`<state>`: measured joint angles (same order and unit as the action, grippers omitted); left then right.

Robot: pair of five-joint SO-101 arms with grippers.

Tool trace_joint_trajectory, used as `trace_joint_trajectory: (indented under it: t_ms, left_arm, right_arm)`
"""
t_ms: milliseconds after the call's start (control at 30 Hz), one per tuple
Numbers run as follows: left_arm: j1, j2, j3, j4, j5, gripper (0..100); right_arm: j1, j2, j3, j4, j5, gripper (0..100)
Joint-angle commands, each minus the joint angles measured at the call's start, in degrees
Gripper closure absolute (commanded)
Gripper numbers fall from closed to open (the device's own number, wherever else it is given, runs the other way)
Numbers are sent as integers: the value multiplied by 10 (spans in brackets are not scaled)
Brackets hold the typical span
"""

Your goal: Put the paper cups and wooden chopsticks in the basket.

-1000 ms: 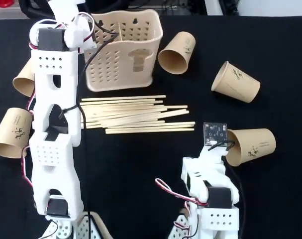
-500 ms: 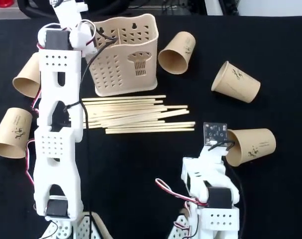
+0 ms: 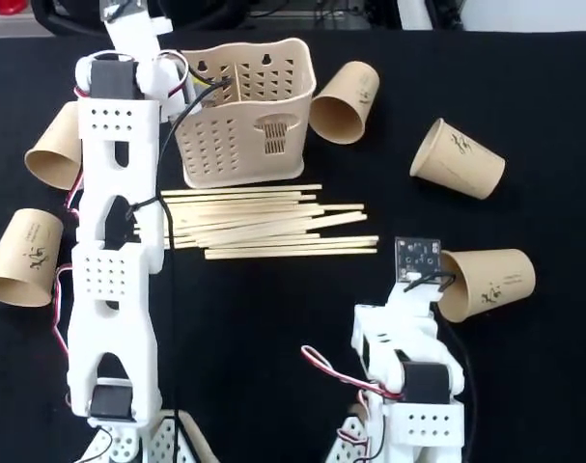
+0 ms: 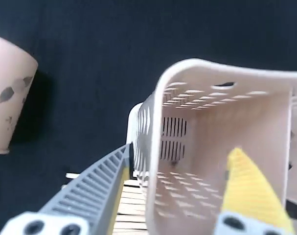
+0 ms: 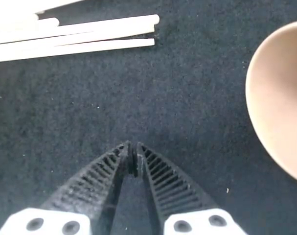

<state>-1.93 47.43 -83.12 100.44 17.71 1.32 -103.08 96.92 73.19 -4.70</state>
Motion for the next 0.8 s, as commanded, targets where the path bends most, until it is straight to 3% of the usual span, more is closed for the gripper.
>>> trace_joint_trajectory:
  t_ms: [0,200,400,667,767]
  left_arm:
    - [-7,-15,-48,4,29,652]
    - [-3,-37,-95,5,30,650]
    - [-3,-173,-22,7,30,650]
    - [-33,-584,407,6,-37,650]
    - [-91,-775,597,0,-69,650]
  right_arm:
    - [4,-29,-3,3,1,976]
    - [4,-29,-3,3,1,976]
    - [4,-29,-3,3,1,976]
    - [4,-29,-3,3,1,976]
    - [4,-29,-3,3,1,976]
